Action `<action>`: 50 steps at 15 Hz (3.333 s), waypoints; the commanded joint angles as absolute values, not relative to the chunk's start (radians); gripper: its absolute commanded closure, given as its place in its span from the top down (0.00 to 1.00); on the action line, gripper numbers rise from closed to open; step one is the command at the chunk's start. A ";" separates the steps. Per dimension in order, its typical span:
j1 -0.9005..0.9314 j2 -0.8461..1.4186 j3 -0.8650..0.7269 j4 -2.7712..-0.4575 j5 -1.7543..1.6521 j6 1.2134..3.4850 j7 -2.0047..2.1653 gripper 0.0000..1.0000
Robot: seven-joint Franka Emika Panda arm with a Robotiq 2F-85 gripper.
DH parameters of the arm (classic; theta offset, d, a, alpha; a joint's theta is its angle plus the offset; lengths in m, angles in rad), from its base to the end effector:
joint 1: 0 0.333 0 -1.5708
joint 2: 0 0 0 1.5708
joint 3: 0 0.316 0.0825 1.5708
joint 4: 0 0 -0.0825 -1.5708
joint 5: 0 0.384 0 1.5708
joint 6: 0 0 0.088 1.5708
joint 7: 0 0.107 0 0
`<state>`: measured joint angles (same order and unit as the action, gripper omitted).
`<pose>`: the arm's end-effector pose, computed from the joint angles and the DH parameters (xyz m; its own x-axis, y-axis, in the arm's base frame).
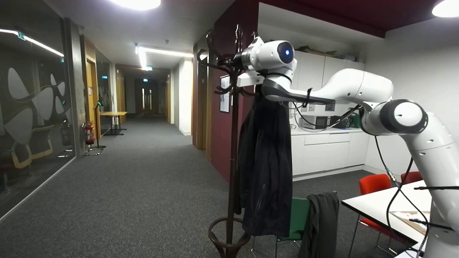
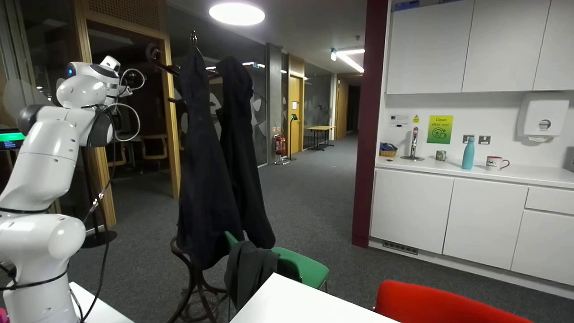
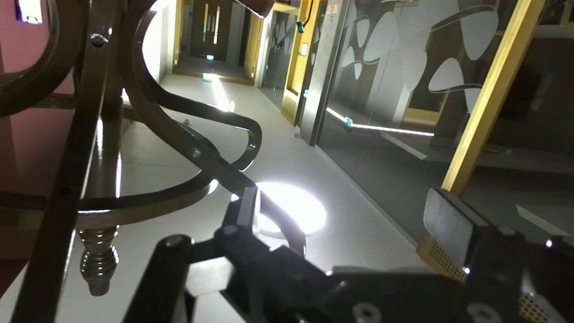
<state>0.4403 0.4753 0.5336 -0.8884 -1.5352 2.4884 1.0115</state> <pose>0.4973 0.4840 0.7934 -0.0819 0.1685 0.9823 0.2228 -0.9576 0.1828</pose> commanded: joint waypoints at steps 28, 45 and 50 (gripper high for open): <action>0.559 0.222 0.571 -0.891 -1.411 1.749 0.898 1.00; 0.409 0.197 0.543 -0.938 -1.384 1.806 0.895 1.00; 0.407 0.203 0.546 -0.950 -1.380 1.837 0.888 1.00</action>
<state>0.4307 0.2264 0.5453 -0.9156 -1.3991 1.7881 0.9188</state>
